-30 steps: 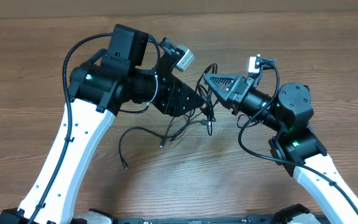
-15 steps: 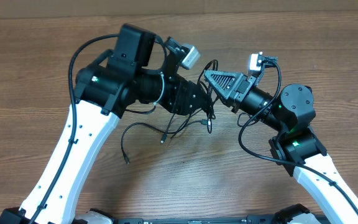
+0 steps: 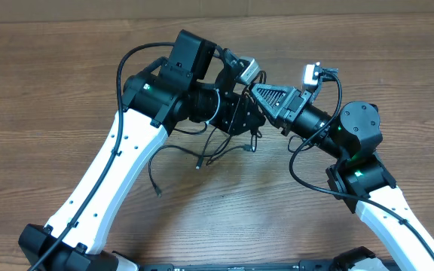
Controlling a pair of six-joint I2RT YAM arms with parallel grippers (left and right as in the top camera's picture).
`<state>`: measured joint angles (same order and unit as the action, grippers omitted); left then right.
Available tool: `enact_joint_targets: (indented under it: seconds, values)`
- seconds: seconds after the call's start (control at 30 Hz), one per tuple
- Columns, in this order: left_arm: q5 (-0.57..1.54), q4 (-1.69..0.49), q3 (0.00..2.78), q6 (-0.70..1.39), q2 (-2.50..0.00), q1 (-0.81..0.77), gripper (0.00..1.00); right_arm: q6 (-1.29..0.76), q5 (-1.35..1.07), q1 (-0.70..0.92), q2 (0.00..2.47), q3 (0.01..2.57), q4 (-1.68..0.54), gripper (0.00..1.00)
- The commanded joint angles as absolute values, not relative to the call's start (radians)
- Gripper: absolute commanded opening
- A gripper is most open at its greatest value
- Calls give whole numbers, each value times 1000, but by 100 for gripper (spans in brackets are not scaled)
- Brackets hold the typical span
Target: Untangle cables
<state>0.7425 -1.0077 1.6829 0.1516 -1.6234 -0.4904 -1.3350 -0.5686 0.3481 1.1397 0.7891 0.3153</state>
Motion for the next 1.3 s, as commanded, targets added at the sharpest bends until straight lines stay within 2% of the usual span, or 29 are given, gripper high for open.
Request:
enact_joint_targets:
  seconds: [0.0,0.27,0.47,0.67,0.87,1.27]
  values:
    - [693,-993,1699,147,-1591,-465,30,-1338,-585,354,1137,788,321,4]
    - [657,-1040,1699,104,-1530,-411,26,-1334,-576,352,1137,788,166,4]
    - [636,-1089,1699,86,-1523,-389,22,-1327,-577,352,1137,788,148,4]
    - [673,-1089,1699,86,-1524,-398,24,-1328,-577,352,1137,788,171,4]
    - [669,-1087,1699,90,-1526,-428,32,-1328,-577,352,1137,788,238,4]
    - [662,-1073,1698,94,-1570,-481,31,-1328,-577,352,1137,788,237,4]
